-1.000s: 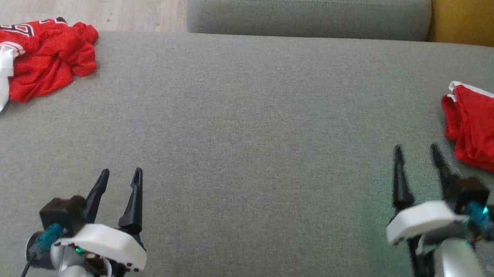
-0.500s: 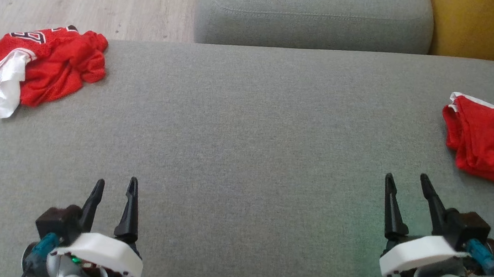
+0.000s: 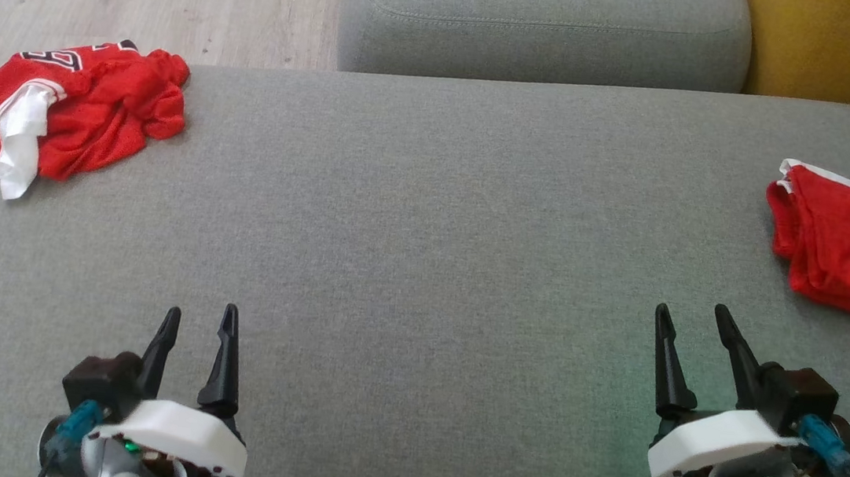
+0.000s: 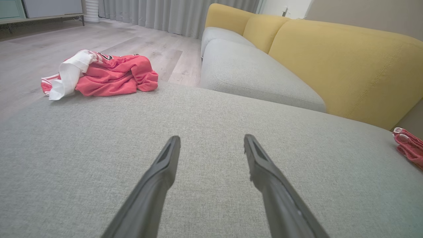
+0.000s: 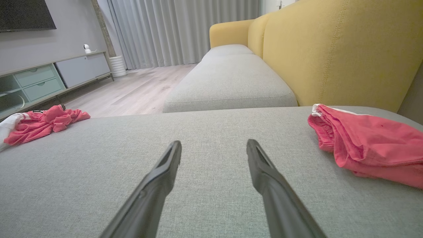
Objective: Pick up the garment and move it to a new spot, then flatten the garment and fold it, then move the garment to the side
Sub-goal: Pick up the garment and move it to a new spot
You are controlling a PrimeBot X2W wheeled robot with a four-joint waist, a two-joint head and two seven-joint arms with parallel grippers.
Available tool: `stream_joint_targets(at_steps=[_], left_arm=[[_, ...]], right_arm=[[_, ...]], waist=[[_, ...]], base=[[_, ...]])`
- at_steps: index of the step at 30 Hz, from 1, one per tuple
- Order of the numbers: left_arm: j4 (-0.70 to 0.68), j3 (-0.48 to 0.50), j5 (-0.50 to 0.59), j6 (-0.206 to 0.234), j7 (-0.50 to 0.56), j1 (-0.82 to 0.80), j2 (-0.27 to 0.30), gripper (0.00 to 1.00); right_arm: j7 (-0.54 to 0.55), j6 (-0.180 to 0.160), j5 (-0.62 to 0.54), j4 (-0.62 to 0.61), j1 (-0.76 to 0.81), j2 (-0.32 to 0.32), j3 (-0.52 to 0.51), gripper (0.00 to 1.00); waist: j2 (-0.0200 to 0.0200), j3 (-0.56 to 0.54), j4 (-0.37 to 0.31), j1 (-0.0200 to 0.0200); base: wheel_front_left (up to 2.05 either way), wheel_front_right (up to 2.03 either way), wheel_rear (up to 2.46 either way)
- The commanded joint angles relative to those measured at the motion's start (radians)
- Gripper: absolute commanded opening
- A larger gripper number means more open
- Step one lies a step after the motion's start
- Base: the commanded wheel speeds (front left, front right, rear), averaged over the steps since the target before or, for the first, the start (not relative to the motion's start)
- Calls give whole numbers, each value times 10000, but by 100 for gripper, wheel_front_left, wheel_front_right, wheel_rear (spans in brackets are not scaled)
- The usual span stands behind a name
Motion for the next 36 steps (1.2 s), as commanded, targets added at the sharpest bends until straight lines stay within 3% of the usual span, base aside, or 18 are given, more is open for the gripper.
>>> stream_joint_targets(at_steps=[1, 12, 16, 27, 31, 36], left_arm=[[-333, 252, 34, 60, -61, -442, 30, 100], [-366, 152, 6, 66, -61, -565, 30, 100], [-403, 59, 18, 68, -61, -660, 30, 100], [-507, 408, 320, -43, -61, -719, 33, 100], [-547, 554, 395, -99, -61, -707, 33, 100], [-691, 811, 430, -128, -61, -621, 33, 100]], right_arm=[[10, 65, 52, -375, -248, -17, 271, 100], [46, 65, 43, -425, -198, -17, 219, 100], [22, 65, 93, -488, -154, -17, 175, 100], [-136, 65, 453, -403, -150, -16, 381, 100], [-195, 65, 553, -334, -223, -16, 529, 100], [-227, 65, 668, -196, -411, -16, 873, 100]], waist=[[-1, -2, 15, -1], [-1, 24, 478, -1], [-1, -17, 1203, -1], [-1, -138, 4192, -1], [-1, -124, 4777, -1], [-1, -53, 4904, -1]], base=[[0, 0, 0], [0, 0, 0], [0, 0, 0], [0, 0, 0], [0, 0, 0], [0, 0, 0]])
